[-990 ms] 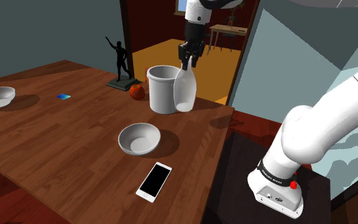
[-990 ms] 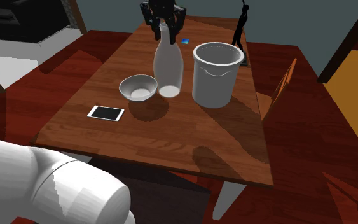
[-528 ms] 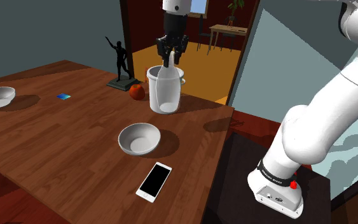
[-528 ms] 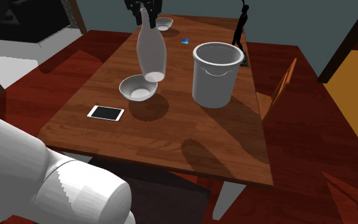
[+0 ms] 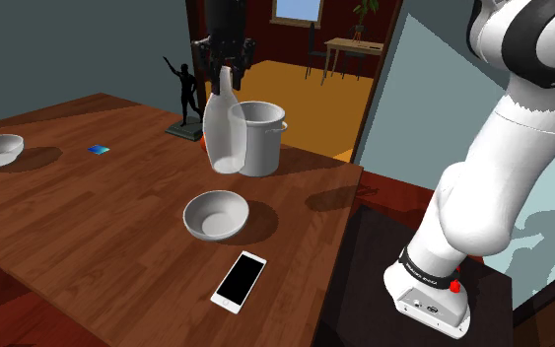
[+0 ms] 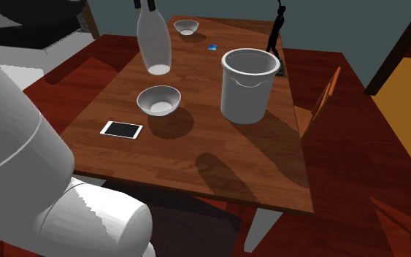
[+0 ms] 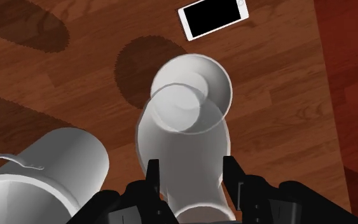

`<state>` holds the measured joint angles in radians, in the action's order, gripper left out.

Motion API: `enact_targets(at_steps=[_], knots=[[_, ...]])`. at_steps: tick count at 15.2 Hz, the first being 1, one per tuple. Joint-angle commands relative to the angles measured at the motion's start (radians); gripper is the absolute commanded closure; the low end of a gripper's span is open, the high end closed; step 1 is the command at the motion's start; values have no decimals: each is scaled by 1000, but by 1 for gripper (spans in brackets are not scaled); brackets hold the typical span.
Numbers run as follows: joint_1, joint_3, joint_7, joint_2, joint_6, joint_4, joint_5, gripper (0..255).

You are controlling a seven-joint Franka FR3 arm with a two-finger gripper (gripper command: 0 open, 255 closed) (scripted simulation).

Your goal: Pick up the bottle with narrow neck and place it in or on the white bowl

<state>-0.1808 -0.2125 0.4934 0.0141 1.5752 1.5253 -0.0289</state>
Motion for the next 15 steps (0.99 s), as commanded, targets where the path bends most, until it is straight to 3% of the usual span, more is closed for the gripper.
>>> enact_targets(at_steps=[1, 3, 15], knots=[[-22, -23, 44, -60, -37, -94, -16, 255], [-42, -39, 75, -114, -70, -177, -32, 255], [-33, -33, 72, -56, 113, 61, -17, 255]])
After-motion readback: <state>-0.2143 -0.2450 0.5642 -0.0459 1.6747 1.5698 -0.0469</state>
